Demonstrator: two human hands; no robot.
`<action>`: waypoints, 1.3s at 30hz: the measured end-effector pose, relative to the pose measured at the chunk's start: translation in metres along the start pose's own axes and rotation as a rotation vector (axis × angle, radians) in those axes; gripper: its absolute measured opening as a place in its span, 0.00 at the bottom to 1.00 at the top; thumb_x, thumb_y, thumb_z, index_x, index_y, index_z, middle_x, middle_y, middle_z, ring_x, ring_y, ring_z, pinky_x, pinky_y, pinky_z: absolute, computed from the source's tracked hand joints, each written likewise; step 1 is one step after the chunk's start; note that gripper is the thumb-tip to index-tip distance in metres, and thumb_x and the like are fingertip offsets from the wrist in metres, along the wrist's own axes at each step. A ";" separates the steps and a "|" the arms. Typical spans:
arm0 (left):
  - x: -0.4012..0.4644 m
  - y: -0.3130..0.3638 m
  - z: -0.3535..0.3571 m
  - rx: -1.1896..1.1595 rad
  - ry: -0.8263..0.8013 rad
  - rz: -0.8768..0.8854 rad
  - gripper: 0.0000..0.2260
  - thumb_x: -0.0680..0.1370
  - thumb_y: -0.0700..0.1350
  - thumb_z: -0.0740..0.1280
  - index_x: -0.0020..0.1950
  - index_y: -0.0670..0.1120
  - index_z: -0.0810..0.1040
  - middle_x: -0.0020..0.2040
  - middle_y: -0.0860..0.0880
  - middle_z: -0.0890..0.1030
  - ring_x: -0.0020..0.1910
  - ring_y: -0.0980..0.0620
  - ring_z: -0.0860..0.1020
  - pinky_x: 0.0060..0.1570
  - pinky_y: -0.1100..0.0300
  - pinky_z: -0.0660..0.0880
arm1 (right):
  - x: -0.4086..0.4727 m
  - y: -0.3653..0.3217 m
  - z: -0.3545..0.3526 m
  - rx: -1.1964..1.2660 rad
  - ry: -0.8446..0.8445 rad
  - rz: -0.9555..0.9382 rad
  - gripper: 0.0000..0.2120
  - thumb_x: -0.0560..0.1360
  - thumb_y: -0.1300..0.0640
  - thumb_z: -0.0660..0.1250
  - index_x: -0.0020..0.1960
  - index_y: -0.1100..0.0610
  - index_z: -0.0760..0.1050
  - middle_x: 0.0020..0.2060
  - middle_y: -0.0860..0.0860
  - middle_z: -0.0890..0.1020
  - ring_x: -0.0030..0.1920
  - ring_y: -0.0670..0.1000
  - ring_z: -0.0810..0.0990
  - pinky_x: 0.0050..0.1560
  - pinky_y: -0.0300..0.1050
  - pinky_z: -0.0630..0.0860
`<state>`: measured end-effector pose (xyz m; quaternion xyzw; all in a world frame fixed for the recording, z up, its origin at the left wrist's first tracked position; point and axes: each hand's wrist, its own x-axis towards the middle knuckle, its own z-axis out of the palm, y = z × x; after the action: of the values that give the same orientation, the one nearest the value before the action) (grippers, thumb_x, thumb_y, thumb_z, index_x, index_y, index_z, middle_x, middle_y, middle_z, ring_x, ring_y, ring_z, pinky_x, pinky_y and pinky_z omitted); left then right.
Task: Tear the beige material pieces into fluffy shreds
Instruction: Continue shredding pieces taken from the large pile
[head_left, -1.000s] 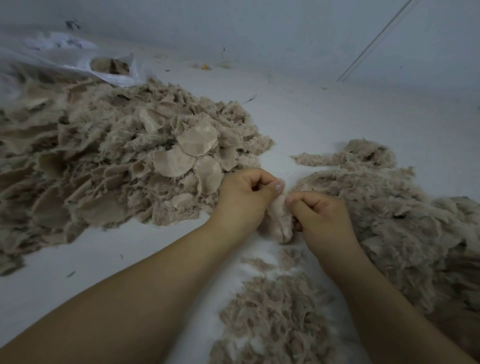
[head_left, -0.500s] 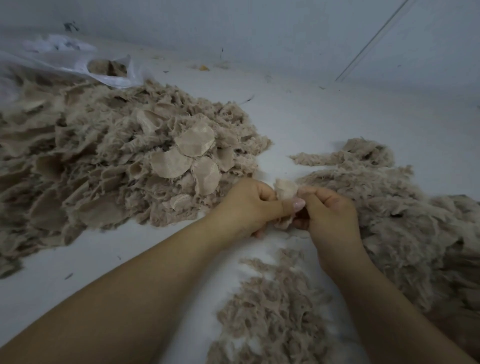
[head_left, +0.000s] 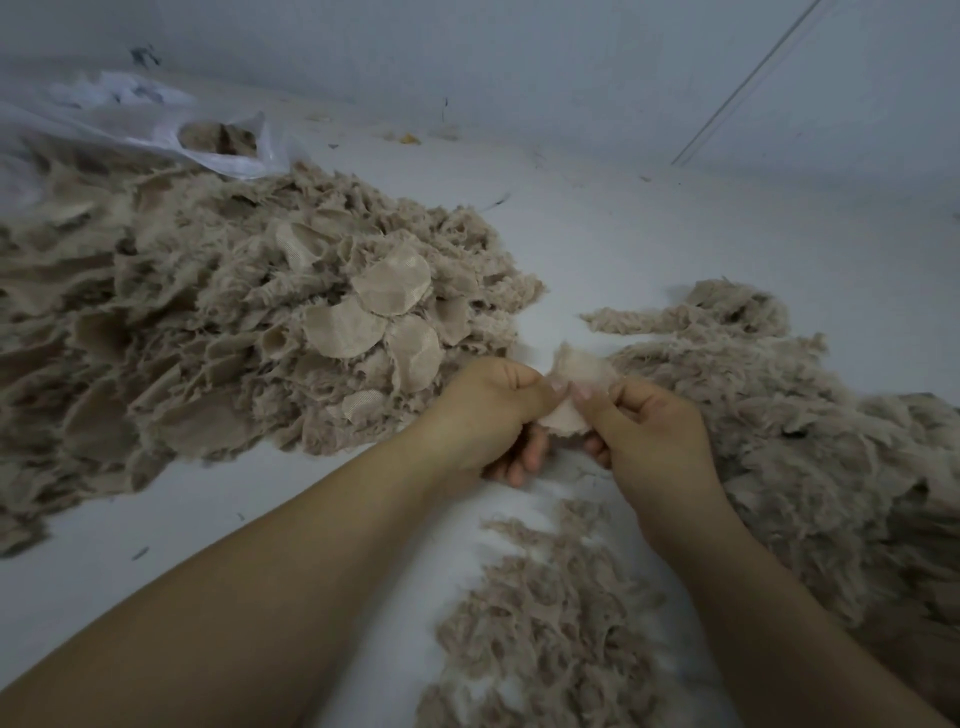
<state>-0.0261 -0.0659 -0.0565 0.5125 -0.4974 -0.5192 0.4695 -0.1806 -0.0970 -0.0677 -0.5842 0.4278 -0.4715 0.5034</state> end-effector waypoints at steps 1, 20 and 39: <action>0.000 0.000 -0.001 -0.050 -0.012 -0.005 0.21 0.83 0.48 0.61 0.30 0.45 0.75 0.20 0.44 0.72 0.16 0.50 0.66 0.19 0.67 0.60 | 0.001 0.001 0.000 0.014 0.011 0.023 0.16 0.78 0.57 0.70 0.33 0.59 0.76 0.22 0.51 0.76 0.23 0.42 0.72 0.26 0.33 0.71; 0.015 -0.012 0.017 0.902 0.228 0.404 0.06 0.78 0.39 0.64 0.45 0.42 0.81 0.40 0.49 0.79 0.38 0.50 0.76 0.38 0.53 0.73 | 0.007 0.008 0.002 0.013 0.080 0.150 0.08 0.83 0.62 0.61 0.56 0.53 0.77 0.45 0.50 0.84 0.28 0.44 0.79 0.31 0.36 0.76; 0.006 -0.006 0.012 -0.057 0.134 0.073 0.14 0.82 0.49 0.61 0.42 0.41 0.72 0.28 0.42 0.76 0.18 0.47 0.72 0.18 0.64 0.66 | 0.004 0.007 0.000 0.022 0.021 0.049 0.02 0.78 0.61 0.70 0.50 0.58 0.79 0.30 0.46 0.81 0.30 0.42 0.78 0.32 0.34 0.75</action>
<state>-0.0383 -0.0710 -0.0627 0.5140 -0.4682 -0.4802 0.5348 -0.1796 -0.1014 -0.0740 -0.5630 0.4420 -0.4698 0.5167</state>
